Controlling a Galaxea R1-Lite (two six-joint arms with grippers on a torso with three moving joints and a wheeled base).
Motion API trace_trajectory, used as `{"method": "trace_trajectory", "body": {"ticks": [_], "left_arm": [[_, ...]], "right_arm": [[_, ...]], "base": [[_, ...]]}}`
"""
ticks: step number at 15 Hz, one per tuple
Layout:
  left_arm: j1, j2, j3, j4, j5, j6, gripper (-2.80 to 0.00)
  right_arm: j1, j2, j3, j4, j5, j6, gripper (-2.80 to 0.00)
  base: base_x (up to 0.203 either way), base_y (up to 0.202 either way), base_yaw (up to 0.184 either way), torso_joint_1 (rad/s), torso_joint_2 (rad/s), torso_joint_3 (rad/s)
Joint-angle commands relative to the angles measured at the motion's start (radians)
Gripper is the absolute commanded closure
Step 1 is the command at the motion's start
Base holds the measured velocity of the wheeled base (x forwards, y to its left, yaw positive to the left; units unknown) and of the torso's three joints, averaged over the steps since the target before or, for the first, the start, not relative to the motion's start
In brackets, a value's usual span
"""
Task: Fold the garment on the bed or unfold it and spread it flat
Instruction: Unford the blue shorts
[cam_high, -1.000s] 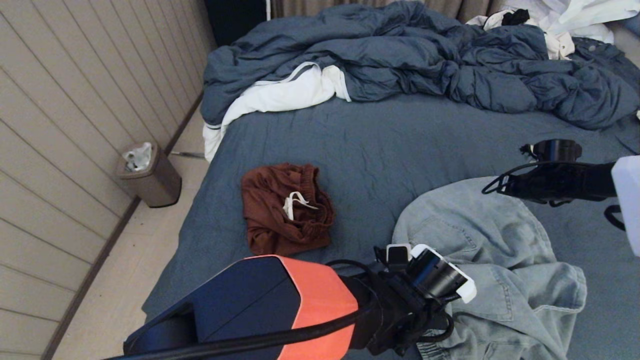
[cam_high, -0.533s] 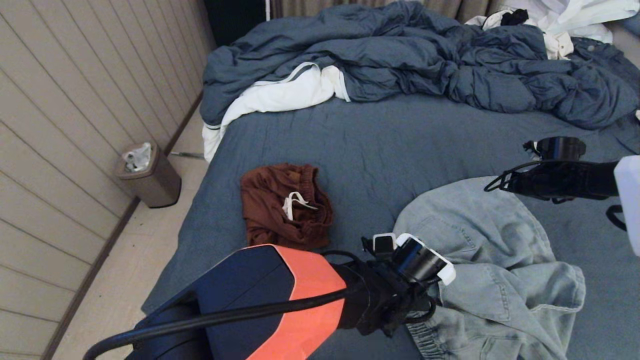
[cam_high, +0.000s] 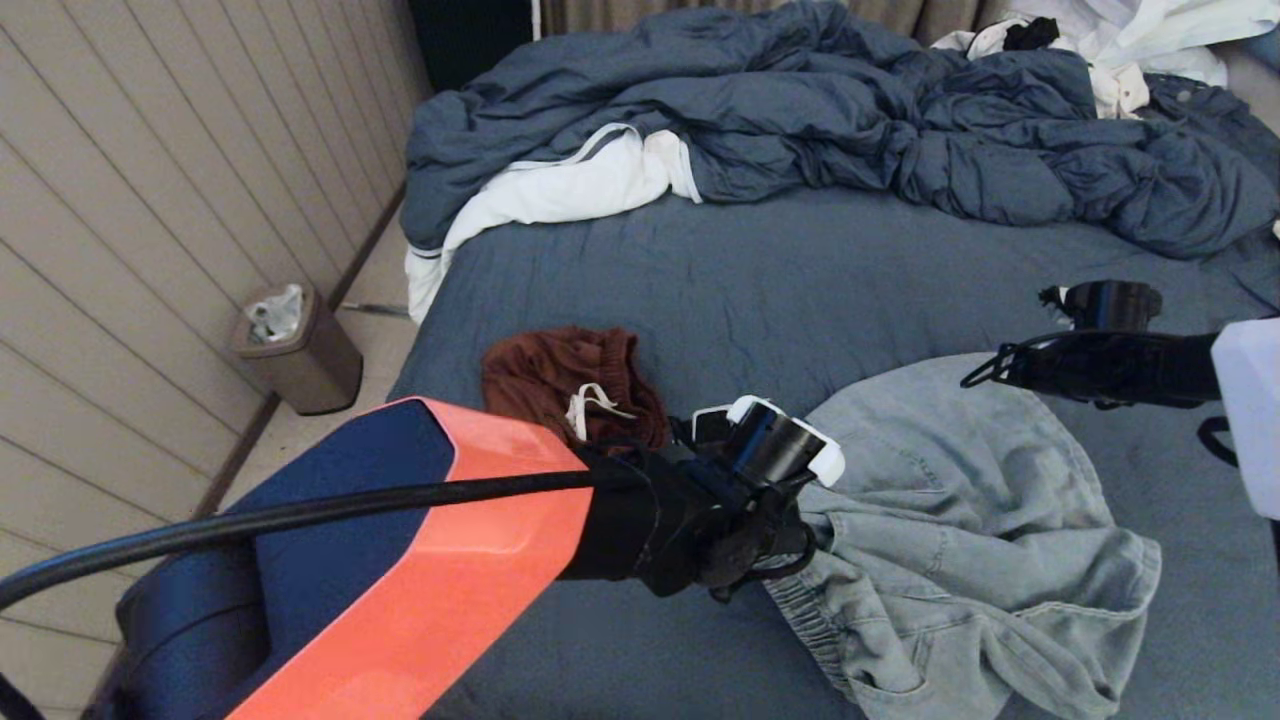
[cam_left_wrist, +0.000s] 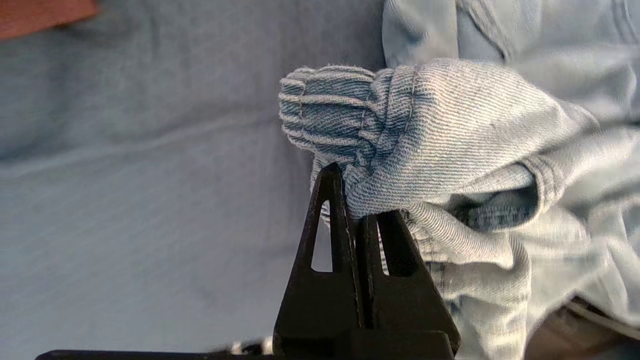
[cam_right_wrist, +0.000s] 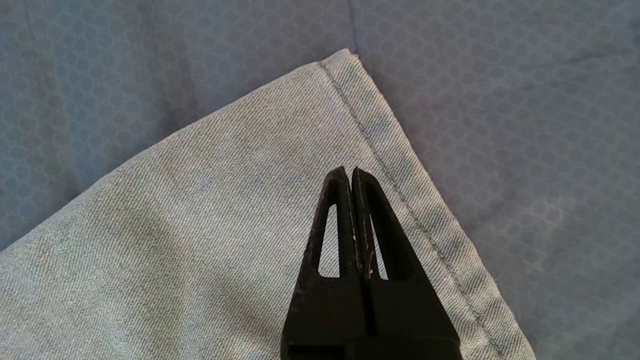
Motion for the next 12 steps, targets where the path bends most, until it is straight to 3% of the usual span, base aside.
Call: {"method": "trace_trajectory", "body": {"ticks": [1,3,4,8,12], "left_arm": [[-0.003,-0.056,0.053,0.000,-0.007,0.003,0.00],[-0.015,-0.050,0.062,0.001,-0.009,0.006,0.00],[-0.019,-0.047,0.062,0.001,-0.009,0.006,0.00],[-0.052,-0.053,0.085,0.001,-0.018,0.003,0.00],[-0.187,-0.065,0.182,-0.002,-0.043,-0.015,0.00]], "right_arm": [[0.002,0.011,0.000,-0.002,0.001,0.001,0.00],[0.002,0.017,-0.001,-0.012,0.003,-0.003,0.00],[0.002,0.019,-0.001,-0.021,0.002,-0.003,-2.80],[0.000,0.032,-0.001,-0.082,-0.002,-0.023,-2.80],[0.007,0.068,-0.001,-0.123,-0.004,-0.027,-2.80]], "base": [[0.000,0.000,0.000,0.000,0.00,0.000],[0.000,0.000,0.000,0.000,0.00,0.000],[0.000,0.000,0.000,0.000,0.00,0.000],[0.000,0.000,0.000,0.000,0.00,0.000],[0.000,0.000,0.000,0.000,0.00,0.000]]}}
